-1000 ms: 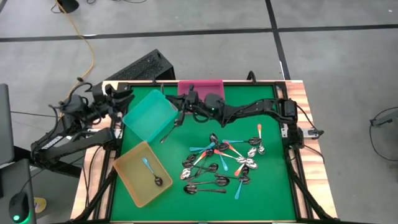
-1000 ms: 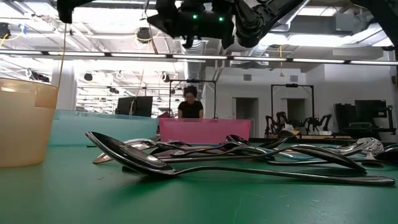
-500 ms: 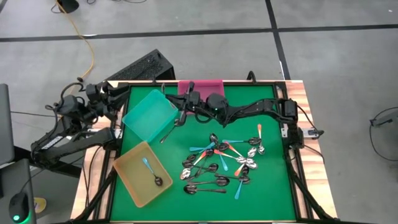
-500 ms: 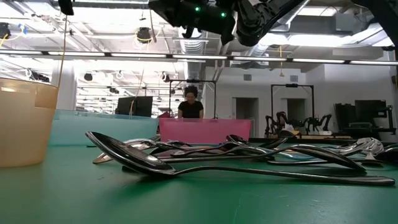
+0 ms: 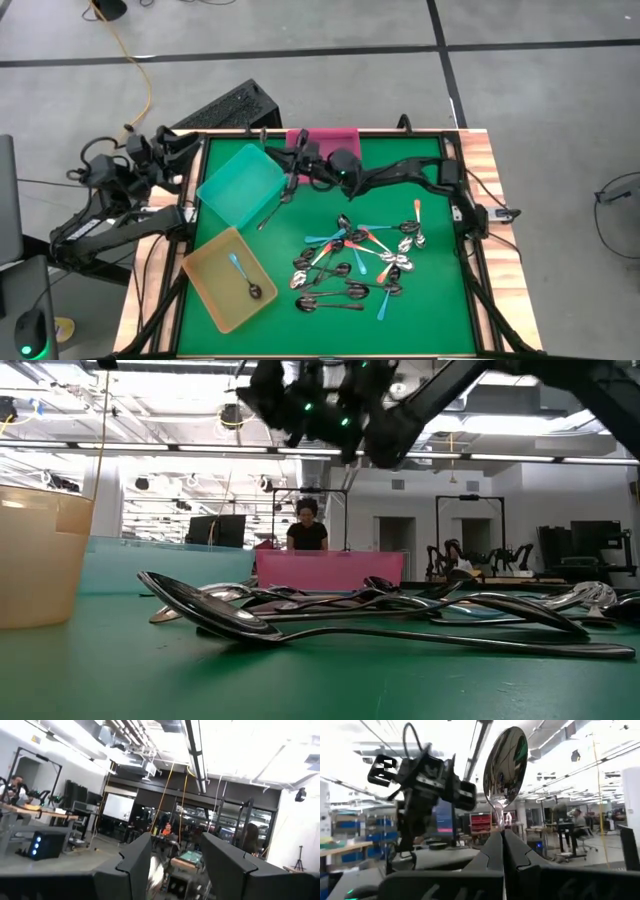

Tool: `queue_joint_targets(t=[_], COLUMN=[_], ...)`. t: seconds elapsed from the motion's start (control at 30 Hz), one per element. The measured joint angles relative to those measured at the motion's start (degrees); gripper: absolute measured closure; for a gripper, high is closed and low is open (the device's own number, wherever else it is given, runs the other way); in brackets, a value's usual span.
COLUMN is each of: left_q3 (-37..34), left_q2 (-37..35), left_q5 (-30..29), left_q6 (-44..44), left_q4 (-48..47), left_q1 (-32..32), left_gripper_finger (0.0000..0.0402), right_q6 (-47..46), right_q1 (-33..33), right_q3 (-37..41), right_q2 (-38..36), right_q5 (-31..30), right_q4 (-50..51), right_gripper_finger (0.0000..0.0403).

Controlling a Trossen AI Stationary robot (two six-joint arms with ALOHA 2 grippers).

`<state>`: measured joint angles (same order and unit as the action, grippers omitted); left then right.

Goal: Sort silverware by color (type)
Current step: Put the orange spoon into the blue bin

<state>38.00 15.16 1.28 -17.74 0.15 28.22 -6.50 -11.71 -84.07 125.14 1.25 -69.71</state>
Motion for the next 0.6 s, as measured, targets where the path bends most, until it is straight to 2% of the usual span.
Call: queue_joint_targets(t=[0.27, 0.6], left_q3=[0.02, 0.02], left_q2=[-1.16, -1.09], left_q5=[0.03, 1.48], left_q6=[1.19, 0.83], left_q4=[-0.07, -0.28], left_q1=[0.00, -0.02], left_gripper_finger=[0.0243, 0.0243], right_q6=[-3.86, -4.42], right_q1=[-0.94, 0.14], right_q3=[-3.84, -15.11], right_q2=[2.61, 9.93], right_q5=[0.74, 6.50], right_q4=[2.08, 8.75], right_gripper_finger=[0.0400, 0.0400])
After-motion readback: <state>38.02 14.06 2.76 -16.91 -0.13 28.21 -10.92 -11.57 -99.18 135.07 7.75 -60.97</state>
